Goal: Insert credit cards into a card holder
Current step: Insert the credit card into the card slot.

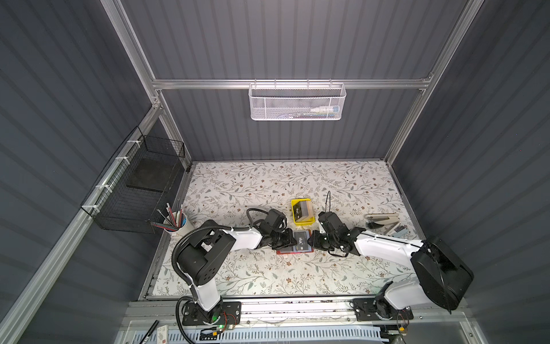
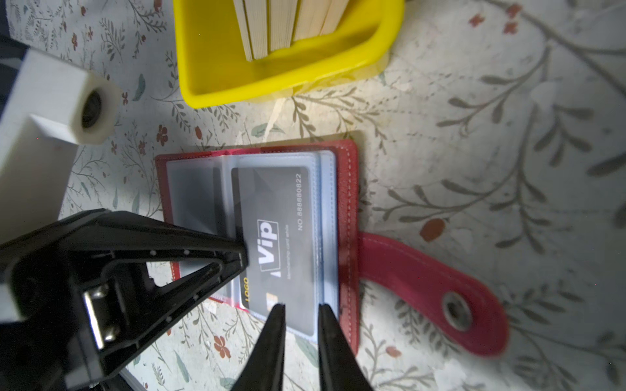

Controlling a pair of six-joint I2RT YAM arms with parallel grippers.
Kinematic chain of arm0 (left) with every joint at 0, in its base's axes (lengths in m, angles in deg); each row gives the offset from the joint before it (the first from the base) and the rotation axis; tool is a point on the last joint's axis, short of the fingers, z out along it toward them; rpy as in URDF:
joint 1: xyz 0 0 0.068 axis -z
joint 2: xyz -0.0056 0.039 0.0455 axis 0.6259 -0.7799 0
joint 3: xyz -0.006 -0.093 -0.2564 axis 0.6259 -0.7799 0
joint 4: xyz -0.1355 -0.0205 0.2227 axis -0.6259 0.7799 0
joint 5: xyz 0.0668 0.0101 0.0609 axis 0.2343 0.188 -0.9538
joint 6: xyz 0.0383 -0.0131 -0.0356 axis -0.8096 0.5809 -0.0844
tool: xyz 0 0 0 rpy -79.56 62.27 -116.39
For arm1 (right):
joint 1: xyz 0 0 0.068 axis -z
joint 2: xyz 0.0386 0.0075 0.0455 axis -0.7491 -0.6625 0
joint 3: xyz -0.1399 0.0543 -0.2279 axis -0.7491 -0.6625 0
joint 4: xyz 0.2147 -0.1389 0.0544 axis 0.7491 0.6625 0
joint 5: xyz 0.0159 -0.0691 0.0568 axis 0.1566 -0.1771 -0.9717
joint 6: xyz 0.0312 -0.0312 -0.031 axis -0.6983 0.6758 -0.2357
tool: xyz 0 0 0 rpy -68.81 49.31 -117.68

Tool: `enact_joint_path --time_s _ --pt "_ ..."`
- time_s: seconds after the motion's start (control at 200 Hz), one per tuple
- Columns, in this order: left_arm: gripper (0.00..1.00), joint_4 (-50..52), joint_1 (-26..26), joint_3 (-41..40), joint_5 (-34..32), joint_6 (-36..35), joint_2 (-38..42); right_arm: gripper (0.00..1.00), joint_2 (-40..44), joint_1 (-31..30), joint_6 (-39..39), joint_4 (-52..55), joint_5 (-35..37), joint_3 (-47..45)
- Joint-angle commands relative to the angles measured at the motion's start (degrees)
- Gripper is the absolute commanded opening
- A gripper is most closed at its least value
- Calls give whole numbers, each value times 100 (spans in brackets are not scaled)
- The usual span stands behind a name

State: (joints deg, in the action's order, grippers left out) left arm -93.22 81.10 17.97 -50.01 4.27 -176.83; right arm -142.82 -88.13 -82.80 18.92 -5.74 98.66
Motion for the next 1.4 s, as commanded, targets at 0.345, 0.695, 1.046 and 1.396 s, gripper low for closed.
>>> enact_joint_path --time_s 0.345,0.695,1.046,1.396 --pt "7 626 28 80 -342 -163 -23 25 -301 77 -102 -123 -232 91" --pt "6 588 35 74 -337 -158 -46 25 -463 89 -119 -182 -327 112" --pt "6 411 31 -27 -274 -74 -54 25 -331 86 -136 -486 -436 -37" --pt "6 281 45 -25 -224 -8 -63 25 -116 86 -36 -759 -565 -136"
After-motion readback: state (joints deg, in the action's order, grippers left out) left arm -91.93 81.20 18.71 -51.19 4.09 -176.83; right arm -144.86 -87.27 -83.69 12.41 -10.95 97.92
